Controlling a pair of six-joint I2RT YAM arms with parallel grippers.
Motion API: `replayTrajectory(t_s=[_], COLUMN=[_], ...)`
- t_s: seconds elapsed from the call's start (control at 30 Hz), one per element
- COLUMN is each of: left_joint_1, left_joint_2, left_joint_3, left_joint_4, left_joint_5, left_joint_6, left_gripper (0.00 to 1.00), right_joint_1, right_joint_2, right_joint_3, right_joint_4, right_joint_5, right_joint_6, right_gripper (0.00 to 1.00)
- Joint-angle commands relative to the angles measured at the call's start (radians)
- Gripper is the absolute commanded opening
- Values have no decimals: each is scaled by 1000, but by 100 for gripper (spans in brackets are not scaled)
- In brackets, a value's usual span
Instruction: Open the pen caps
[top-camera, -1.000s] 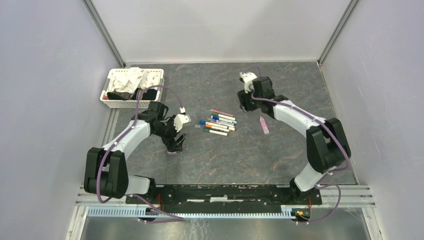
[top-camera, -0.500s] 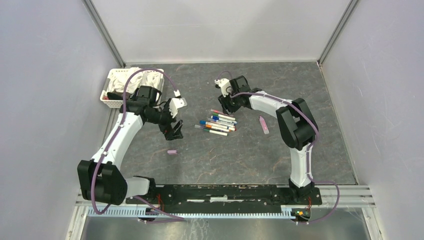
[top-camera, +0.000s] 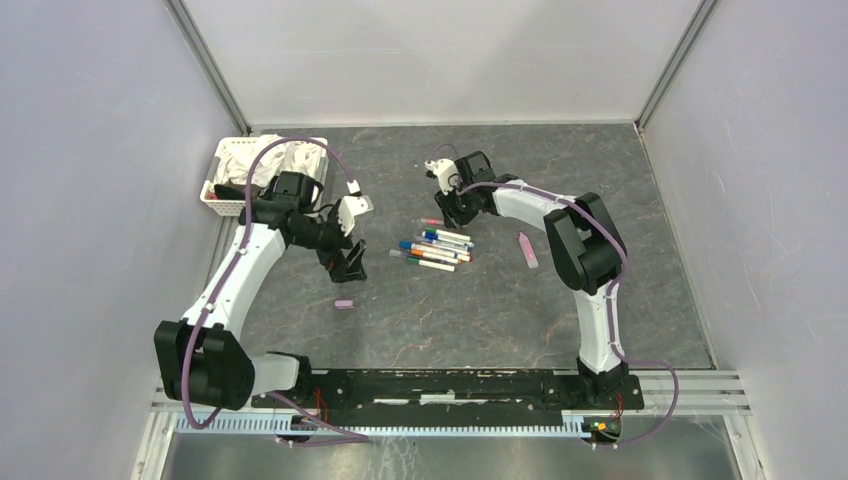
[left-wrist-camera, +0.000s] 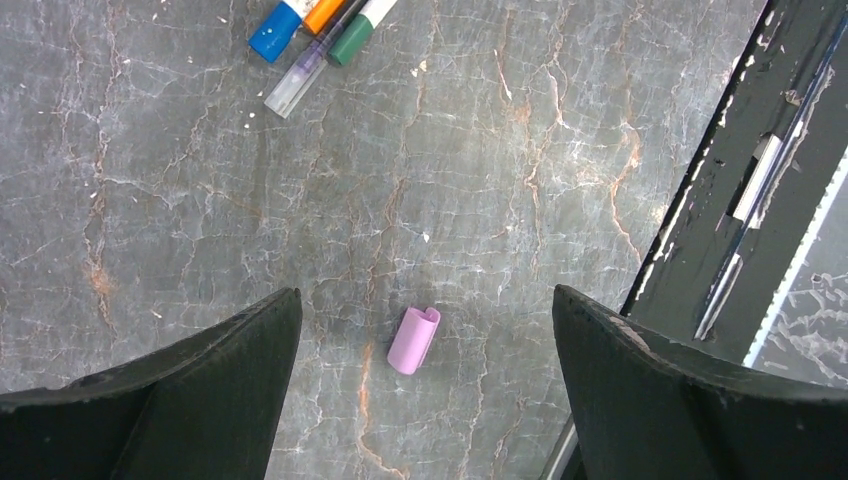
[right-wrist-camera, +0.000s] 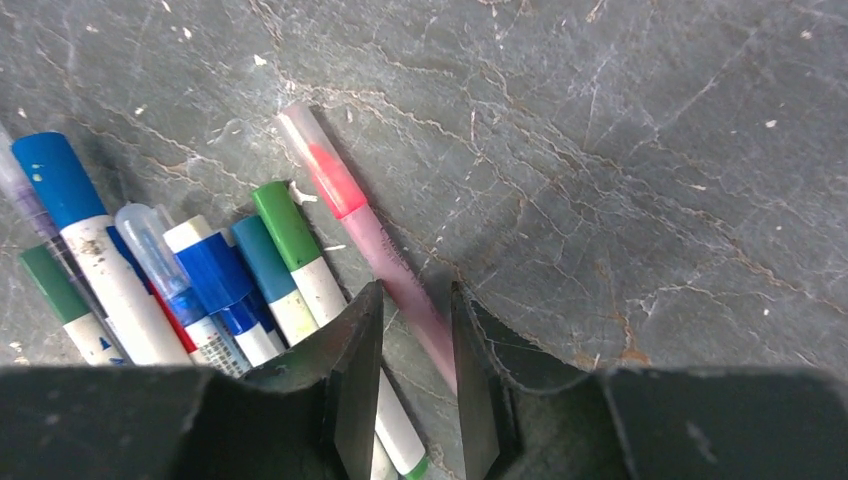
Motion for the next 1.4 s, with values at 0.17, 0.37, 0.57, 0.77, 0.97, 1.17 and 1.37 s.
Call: replayTrajectory(t_s=[0.17,0.37,0.57,0.77,0.97,1.17,1.37], left_joint_1=[3,5,5,4,-13,-42,-115], left_joint_2=[22,61,127,114,54,-20,-149], left_joint_3=[83,42,45,117,176,204,56], left_joint_4=[-100,-92,-56,4,-22,-42,71], left_joint_5=[-39,-94,-111,-30,-6,9,-8], left_joint_6=[20,122,161,159,329,582,802], left_gripper=[100,100,100,100,100,98,95], right_joint_1=[0,1,2,2,48,134,205], right_joint_2=[41,18,-67,-195,-344,-381,-360], right_joint_3=[20,-17,-41,-64,-154,-173,-131], right_joint_4=[2,34,63,55,39,14,-28], right_joint_5=[28,33,-6,-189,-353,-483,-548], right_joint_6=[-25,-8,5,79,145,231,263], right_gripper=[35,19,0,0,0,0,0])
